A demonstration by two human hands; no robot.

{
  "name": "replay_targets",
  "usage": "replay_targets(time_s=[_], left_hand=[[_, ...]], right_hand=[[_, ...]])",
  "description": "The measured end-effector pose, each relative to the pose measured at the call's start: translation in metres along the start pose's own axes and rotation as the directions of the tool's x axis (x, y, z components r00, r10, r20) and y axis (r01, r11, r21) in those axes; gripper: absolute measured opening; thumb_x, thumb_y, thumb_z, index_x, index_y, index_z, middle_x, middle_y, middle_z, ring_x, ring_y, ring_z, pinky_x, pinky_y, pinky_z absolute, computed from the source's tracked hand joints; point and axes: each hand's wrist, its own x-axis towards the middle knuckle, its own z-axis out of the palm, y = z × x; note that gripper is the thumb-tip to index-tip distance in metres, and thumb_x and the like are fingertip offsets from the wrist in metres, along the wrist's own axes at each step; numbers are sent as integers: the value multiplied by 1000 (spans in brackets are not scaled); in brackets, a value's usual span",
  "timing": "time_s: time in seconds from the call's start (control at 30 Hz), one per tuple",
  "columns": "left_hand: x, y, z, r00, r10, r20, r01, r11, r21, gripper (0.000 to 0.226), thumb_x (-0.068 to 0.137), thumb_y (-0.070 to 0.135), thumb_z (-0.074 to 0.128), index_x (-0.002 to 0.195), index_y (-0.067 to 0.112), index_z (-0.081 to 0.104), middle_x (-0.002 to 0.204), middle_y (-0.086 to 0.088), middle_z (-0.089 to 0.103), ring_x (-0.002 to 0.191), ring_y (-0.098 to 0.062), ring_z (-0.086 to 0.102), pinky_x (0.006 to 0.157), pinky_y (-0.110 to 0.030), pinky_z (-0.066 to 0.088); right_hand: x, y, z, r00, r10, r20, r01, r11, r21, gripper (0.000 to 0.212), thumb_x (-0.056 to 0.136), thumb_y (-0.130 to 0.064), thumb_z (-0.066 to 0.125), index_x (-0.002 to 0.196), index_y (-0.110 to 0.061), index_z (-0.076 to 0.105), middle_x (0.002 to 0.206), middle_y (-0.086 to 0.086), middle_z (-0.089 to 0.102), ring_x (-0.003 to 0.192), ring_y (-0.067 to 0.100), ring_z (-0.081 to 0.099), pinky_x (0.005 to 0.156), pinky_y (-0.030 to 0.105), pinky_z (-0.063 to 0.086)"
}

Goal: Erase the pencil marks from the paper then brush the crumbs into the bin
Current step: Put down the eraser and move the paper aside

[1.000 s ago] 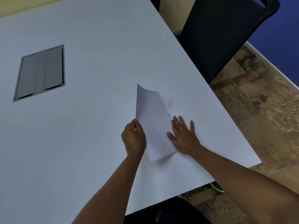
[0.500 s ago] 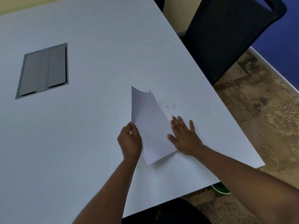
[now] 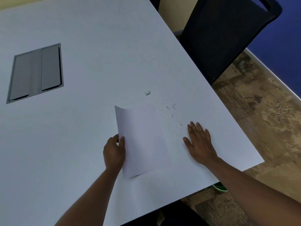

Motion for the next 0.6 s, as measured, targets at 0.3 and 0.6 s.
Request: replay_targets(time_s=[0.3,0.6], left_hand=[[7,-18,8,995,-99,-1,99,989,109,39,103,31,56,135,9,60,114,-14,60,100,-32,59,85,-34,38],[-8,19,61,973,226,-55,-209,952,223,57,99,42,54,146,10,51,157,-15,41,141,-36,39,114,-54,32]], right_hand=[[-24,53,1,975,221,-35,-222,973,-53,83,96,-64,0,157,-10,12,166,6,4,153,22,-5,123,52,4],[-32,61,6,983,176,-54,-182,970,-162,76,101,-59,12,157,-8,15,166,8,3,153,24,-3,122,53,10]])
